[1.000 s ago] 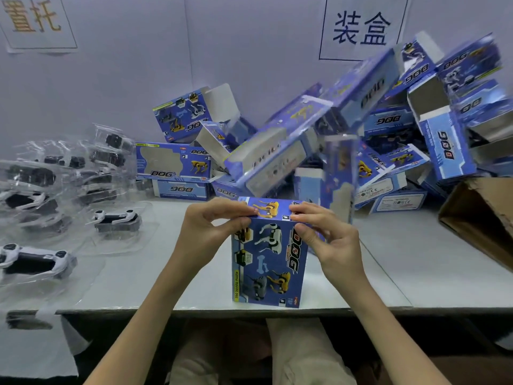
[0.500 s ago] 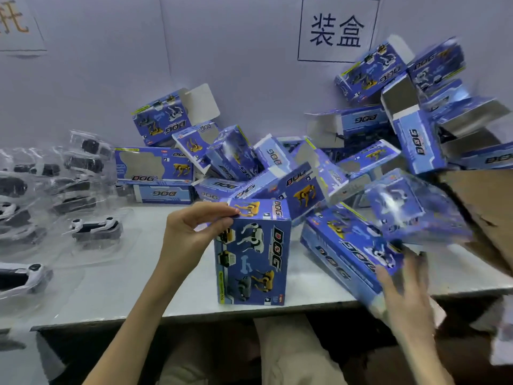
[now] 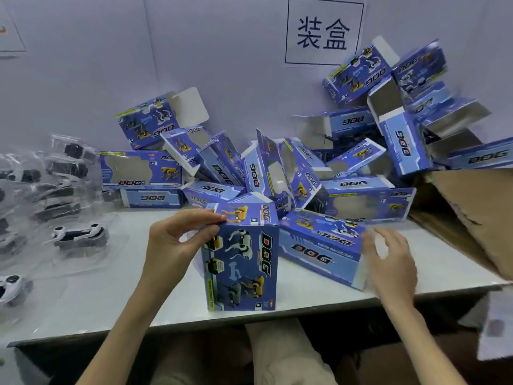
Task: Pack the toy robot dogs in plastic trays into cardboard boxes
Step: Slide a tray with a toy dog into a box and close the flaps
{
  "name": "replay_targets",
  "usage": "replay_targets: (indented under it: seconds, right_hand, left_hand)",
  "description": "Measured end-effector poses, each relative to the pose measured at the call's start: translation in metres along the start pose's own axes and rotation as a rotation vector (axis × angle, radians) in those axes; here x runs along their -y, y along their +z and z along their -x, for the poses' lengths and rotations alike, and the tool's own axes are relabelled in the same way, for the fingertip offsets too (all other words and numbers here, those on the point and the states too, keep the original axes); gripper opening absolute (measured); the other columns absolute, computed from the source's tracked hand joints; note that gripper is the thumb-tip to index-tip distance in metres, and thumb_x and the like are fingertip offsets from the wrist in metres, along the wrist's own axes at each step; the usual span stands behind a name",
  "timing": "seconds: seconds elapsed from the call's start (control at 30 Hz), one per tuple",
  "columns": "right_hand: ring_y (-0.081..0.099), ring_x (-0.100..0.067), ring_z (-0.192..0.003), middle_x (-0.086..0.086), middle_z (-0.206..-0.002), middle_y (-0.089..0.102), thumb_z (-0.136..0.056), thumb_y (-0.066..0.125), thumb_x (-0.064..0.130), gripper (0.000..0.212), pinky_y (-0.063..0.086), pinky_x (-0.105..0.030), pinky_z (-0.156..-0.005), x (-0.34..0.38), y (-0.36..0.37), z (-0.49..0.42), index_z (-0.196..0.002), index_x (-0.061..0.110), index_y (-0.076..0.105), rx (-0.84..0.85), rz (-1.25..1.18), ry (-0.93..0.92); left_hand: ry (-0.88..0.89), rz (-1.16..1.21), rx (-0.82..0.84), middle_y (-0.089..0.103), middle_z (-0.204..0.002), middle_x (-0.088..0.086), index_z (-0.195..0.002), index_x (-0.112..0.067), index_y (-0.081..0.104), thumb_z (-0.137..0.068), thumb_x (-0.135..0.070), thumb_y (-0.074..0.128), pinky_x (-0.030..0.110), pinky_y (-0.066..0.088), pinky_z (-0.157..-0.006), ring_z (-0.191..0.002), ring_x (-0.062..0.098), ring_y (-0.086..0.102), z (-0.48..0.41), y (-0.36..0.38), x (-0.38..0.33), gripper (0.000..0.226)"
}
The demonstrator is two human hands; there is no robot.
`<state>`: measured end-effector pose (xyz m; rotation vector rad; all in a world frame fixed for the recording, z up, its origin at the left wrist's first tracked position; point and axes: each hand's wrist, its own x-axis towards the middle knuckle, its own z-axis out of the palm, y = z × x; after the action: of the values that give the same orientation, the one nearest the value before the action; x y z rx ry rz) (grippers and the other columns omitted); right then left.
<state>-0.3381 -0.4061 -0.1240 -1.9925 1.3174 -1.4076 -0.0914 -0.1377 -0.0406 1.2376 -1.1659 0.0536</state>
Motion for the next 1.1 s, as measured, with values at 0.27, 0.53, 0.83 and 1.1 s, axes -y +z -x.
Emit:
replay_targets:
  seconds: [0.27, 0.53, 0.83, 1.1]
  right_hand:
    - [0.049, -0.010, -0.130, 0.010, -0.141, 0.055, -0.083, 0.080, 0.024, 0.044, 0.038, -0.039, -0.110, 0.022, -0.008, 0.006, -0.125, 0.030, 0.067, 0.422, 0.066, -0.283]
    - [0.064, -0.011, -0.112, 0.020, -0.132, 0.059, -0.089, 0.071, 0.012, 0.050, 0.050, -0.030, -0.096, 0.077, -0.015, 0.031, -0.135, 0.028, 0.057, 0.197, -0.308, -0.230]
    - [0.064, -0.009, -0.090, 0.034, -0.149, 0.031, -0.091, 0.062, 0.043, 0.053, 0.053, -0.020, -0.079, 0.140, -0.013, 0.060, -0.138, 0.060, 0.043, 0.615, -0.419, -0.533]
    - [0.058, -0.004, -0.070, 0.021, -0.121, 0.060, -0.093, 0.069, 0.015, 0.035, 0.046, -0.012, -0.065, 0.147, 0.011, 0.063, -0.123, 0.033, 0.067, 0.364, -0.499, -0.605]
  left_hand:
    - [-0.028, -0.012, -0.030, 0.075, -0.103, -0.002, -0.098, -0.024, 0.075, -0.081, -0.017, 0.070, 0.020, 0.056, -0.077, -0.105, 0.014, 0.067, 0.002, 0.002, 0.003, 0.019]
    - [-0.054, -0.023, -0.084, 0.068, -0.123, -0.014, -0.117, -0.031, 0.067, -0.080, -0.025, 0.071, 0.017, 0.052, -0.087, -0.122, 0.005, 0.058, 0.009, 0.012, 0.003, 0.037]
    - [-0.417, -0.078, 0.126, 0.063, -0.129, -0.013, -0.142, -0.051, 0.033, -0.067, -0.051, 0.082, 0.050, 0.048, -0.103, -0.115, 0.016, 0.063, 0.004, -0.005, 0.009, 0.090]
    - [-0.115, -0.227, 0.077, 0.041, -0.151, -0.019, -0.132, -0.044, 0.055, -0.083, -0.036, 0.069, 0.025, 0.042, -0.103, -0.138, -0.001, 0.039, 0.009, -0.002, 0.002, 0.051]
